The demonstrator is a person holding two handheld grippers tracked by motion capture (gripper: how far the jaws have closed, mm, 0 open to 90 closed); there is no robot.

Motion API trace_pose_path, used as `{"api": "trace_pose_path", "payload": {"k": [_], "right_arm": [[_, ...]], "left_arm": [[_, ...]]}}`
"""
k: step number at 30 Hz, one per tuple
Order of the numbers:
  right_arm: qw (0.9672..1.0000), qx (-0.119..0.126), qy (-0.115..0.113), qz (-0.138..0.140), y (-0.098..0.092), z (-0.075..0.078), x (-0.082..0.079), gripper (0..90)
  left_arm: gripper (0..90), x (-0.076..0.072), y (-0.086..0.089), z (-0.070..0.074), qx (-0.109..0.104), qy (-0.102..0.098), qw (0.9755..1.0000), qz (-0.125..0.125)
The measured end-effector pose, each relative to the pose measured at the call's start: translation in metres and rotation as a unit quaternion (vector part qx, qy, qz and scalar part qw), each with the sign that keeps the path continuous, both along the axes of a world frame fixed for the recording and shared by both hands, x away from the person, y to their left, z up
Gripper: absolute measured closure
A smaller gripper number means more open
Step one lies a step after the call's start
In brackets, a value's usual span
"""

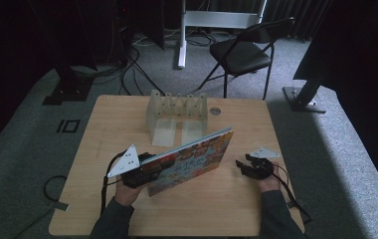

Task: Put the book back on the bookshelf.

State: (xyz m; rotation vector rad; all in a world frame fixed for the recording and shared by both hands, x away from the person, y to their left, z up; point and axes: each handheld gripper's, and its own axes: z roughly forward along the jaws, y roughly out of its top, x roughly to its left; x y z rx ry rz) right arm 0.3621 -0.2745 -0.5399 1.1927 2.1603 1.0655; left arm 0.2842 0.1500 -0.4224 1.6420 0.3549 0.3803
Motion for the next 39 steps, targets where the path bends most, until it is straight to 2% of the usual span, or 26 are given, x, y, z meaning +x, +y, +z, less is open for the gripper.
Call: {"api": "trace_pose_path", "payload": {"k": [7, 10, 17, 27, 32, 36, 39], "right_arm": [[1.0000, -0.004, 0.006, -0.005, -0.001, -0.005, 0.003, 44.9], [0.9999, 0.002, 0.010, -0.011, -0.004, -0.006, 0.004, 44.8], [0.9996, 0.006, 0.016, -0.021, -0.009, -0.009, 0.005, 44.1], [0.9994, 0.007, 0.021, -0.027, -0.011, -0.011, 0.007, 43.3], [0.9993, 0.007, 0.023, -0.028, -0.012, -0.011, 0.007, 42.8], [0.9992, 0.003, 0.026, -0.031, -0.012, -0.011, 0.008, 42.5], [0.9991, 0.000, 0.028, -0.031, -0.011, -0.011, 0.008, 41.7]], "left_arm": [[71.2, 0.000, 0.000, 0.000, 0.001, -0.006, 1.0000, 0.006], [69.9, -0.001, -0.002, -0.001, 0.014, -0.021, 0.9994, 0.023], [69.8, -0.001, -0.002, -0.002, 0.011, -0.030, 0.9991, 0.028], [64.9, -0.001, -0.002, -0.005, 0.013, -0.041, 0.9982, 0.040], [67.0, 0.000, -0.002, -0.005, 0.009, -0.035, 0.9988, 0.033], [72.9, 0.001, -0.002, -0.005, 0.009, -0.029, 0.9994, 0.016], [75.6, 0.000, -0.002, -0.005, 0.010, -0.030, 0.9994, 0.012]]}}
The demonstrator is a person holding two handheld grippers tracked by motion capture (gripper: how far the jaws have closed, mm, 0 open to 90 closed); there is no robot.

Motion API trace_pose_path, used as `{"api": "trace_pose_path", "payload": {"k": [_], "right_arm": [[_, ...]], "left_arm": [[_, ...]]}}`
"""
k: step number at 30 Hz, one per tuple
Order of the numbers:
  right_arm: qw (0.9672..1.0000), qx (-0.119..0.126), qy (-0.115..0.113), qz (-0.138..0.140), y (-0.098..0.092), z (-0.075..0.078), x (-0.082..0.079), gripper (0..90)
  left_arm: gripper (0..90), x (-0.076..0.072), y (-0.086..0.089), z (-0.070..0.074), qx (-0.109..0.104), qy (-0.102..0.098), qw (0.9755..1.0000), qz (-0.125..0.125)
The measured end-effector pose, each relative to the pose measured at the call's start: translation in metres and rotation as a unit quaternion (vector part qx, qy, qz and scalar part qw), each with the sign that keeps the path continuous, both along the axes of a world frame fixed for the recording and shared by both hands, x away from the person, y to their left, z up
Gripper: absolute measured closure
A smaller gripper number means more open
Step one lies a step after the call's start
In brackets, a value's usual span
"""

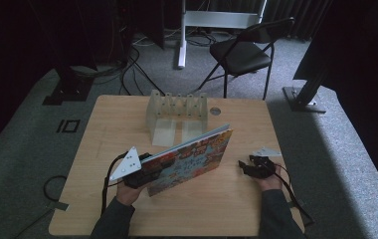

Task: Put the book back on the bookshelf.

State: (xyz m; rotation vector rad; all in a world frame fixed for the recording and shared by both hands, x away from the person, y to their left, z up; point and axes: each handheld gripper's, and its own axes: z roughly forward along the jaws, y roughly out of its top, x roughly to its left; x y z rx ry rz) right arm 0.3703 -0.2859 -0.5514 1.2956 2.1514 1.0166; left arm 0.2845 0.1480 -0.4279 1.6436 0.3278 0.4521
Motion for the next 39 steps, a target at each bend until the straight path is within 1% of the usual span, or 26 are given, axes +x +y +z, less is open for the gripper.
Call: {"api": "trace_pose_path", "payload": {"k": [4, 9, 19, 27, 32, 39], "right_arm": [[1.0000, -0.004, 0.002, 0.000, 0.0007, -0.0002, 0.0003, 41.2], [1.0000, -0.004, 0.002, 0.001, 0.0006, -0.0002, 0.0004, 40.9], [1.0000, -0.005, 0.003, 0.002, 0.0005, -0.0003, 0.0007, 40.0], [1.0000, -0.007, 0.003, -0.001, 0.0004, -0.0004, 0.0010, 38.2], [1.0000, -0.007, 0.004, 0.002, 0.0004, -0.0004, 0.0011, 37.1], [1.0000, -0.006, 0.005, 0.005, 0.0005, -0.0005, 0.0013, 35.6]], "left_arm": [[76.2, -0.0008, -0.0007, 0.0001, 0.002, -0.001, 1.0000, 0.002], [76.4, -0.0035, -0.0025, -0.0001, 0.003, -0.004, 1.0000, 0.008], [76.7, -0.0080, -0.0049, -0.0001, 0.007, -0.009, 0.9999, 0.013], [76.8, -0.0071, -0.0030, 0.0002, 0.005, -0.003, 0.9998, 0.021], [77.1, -0.0074, -0.0009, 0.0001, 0.004, -0.002, 0.9996, 0.028], [77.2, -0.0087, -0.0006, 0.0001, 0.004, -0.003, 0.9995, 0.032]]}}
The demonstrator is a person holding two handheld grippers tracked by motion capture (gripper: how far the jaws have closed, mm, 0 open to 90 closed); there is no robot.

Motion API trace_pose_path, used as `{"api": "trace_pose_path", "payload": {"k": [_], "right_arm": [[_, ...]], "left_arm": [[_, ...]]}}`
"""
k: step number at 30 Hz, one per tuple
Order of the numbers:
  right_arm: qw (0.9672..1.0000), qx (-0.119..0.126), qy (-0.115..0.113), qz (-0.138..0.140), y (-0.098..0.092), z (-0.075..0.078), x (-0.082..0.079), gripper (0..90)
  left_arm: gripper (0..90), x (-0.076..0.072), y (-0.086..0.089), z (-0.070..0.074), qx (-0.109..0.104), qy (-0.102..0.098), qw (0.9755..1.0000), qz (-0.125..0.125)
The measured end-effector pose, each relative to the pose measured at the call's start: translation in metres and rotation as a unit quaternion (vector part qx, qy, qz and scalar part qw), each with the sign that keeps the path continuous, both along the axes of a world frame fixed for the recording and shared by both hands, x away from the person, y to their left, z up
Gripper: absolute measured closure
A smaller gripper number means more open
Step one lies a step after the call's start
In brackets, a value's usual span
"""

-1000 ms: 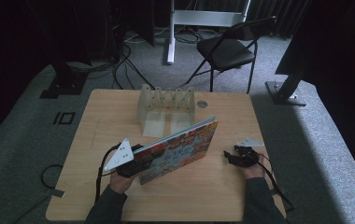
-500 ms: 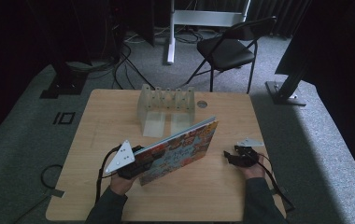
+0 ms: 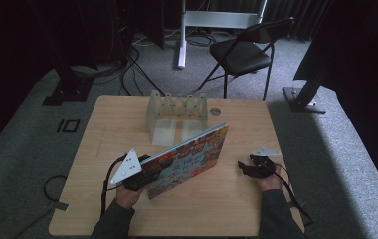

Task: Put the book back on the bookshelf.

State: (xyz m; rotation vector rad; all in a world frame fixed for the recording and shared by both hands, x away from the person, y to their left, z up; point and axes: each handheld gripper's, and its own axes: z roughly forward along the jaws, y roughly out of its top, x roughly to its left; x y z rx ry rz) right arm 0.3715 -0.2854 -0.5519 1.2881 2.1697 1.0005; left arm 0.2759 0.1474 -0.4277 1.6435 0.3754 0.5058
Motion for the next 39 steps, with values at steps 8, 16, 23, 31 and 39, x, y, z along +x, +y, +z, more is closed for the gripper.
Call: {"api": "trace_pose_path", "payload": {"k": [8, 16, 23, 31, 39], "right_arm": [[1.0000, 0.000, 0.001, 0.002, 0.000, 0.000, 0.000, 34.8], [1.0000, 0.000, 0.001, 0.002, 0.000, 0.000, 0.000, 34.4], [1.0000, 0.000, 0.001, 0.003, 0.000, 0.000, 0.000, 34.1], [1.0000, 0.000, 0.001, 0.003, 0.000, 0.000, 0.000, 34.0], [1.0000, 0.000, 0.002, 0.005, 0.001, 0.000, 0.000, 33.3]], "left_arm": [[77.9, -0.001, 0.003, 0.000, -0.002, 0.003, 1.0000, 0.006], [79.6, -0.003, 0.004, 0.002, 0.005, 0.003, 0.9999, 0.011], [79.9, -0.004, 0.004, 0.002, 0.005, 0.004, 0.9999, 0.013], [80.0, -0.004, 0.008, 0.002, 0.005, 0.006, 0.9998, 0.021], [79.9, -0.005, 0.011, 0.002, 0.003, 0.008, 0.9996, 0.028]]}}
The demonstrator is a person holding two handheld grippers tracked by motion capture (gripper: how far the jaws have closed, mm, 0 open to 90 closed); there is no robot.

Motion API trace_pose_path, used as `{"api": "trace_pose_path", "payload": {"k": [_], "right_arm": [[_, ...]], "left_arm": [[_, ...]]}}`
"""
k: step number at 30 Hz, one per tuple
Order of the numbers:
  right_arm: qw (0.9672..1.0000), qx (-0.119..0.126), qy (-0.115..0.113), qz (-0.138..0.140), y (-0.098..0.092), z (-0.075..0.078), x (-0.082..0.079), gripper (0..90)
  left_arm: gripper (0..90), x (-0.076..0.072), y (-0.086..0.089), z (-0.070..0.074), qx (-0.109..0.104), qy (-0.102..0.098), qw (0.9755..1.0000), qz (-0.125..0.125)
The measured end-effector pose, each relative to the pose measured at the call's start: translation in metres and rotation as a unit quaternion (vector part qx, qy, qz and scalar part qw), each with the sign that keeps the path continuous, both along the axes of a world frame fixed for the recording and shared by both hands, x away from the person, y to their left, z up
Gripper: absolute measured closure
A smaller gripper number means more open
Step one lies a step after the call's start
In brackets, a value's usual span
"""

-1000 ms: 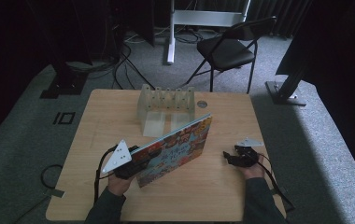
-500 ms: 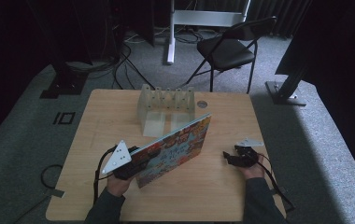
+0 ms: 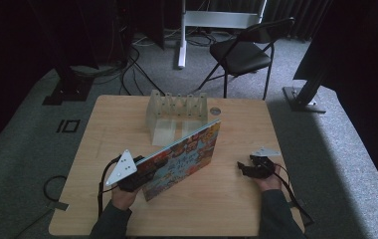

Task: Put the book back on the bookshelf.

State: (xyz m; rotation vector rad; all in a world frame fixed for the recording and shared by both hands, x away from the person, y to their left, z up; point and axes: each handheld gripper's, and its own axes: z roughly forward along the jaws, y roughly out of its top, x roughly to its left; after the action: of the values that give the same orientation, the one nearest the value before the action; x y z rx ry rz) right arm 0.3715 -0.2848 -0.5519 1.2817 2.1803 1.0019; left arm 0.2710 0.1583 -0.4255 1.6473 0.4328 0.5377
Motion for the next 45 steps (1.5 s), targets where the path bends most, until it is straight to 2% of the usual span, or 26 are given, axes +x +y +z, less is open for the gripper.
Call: {"api": "trace_pose_path", "payload": {"k": [45], "right_arm": [[1.0000, 0.000, 0.001, 0.002, 0.000, 0.000, 0.000, 32.3]], "left_arm": [[79.5, -0.001, 0.018, -0.001, -0.012, 0.005, 0.9991, 0.041]]}}
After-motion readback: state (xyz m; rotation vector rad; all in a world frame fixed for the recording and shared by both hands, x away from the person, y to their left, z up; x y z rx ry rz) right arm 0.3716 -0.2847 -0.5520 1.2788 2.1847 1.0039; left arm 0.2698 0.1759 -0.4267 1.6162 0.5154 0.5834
